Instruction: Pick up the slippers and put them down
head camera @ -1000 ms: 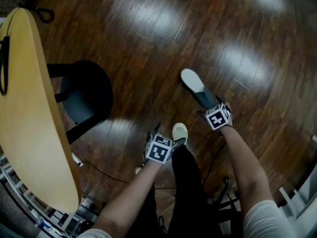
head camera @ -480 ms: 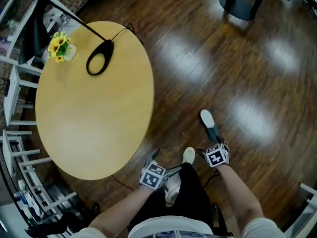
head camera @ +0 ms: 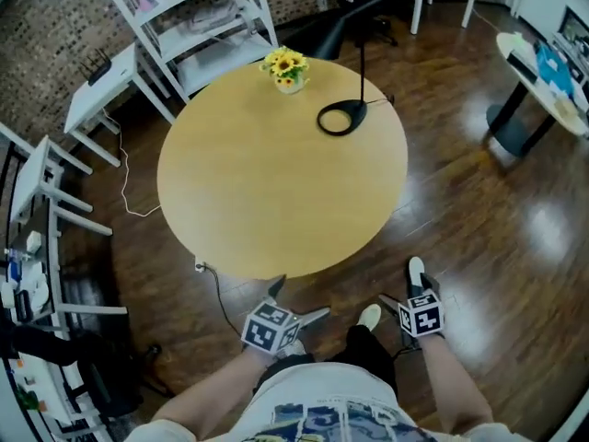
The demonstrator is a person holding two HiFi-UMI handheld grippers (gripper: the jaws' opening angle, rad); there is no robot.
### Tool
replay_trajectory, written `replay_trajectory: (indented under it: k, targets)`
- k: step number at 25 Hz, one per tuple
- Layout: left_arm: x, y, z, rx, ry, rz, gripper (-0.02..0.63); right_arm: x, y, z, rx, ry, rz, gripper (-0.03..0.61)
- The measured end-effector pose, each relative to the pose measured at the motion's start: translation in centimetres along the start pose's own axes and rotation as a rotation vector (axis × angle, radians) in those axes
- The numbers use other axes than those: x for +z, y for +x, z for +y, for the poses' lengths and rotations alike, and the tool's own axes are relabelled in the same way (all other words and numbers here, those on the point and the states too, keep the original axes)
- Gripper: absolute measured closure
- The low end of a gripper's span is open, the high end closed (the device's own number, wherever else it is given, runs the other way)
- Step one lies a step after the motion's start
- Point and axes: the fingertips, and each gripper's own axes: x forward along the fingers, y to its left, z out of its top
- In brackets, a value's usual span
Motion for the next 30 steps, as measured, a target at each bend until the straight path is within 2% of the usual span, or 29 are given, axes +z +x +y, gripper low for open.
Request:
replay_trajectory:
  k: [5, 11, 17, 23, 30]
  targets:
    - [-3.8, -12.7, 6.6, 0.138, -0.065, -0.101, 0.046, 3.9, -3.5, 10.8, 0.024, -0.042, -0.065, 0.023]
    - [-9.8, -21.4, 11.9, 0.251, -0.154, -0.172, 0.046, 4.7, -5.5, 17.3, 0.001, -0.054, -0.110, 0.023]
    - [-12.5, -26.0, 15.2, 0.319, -0.218, -0.232, 0.046, 6.1, -6.5, 21.5, -0.020, -0.081, -0.163, 0.025]
    - [-12.9, -28.7, 16.4, 0.365, -0.262, -0.296, 0.044, 7.3, -7.5, 23.3, -0.013, -0.142, -0.178, 0.025]
    - [-14.1, -30.1, 17.6, 0.386, -0.273, -0.302, 0.043, 7.9, -8.3, 24.3, -0.019, -0.136, -0.208, 0.025]
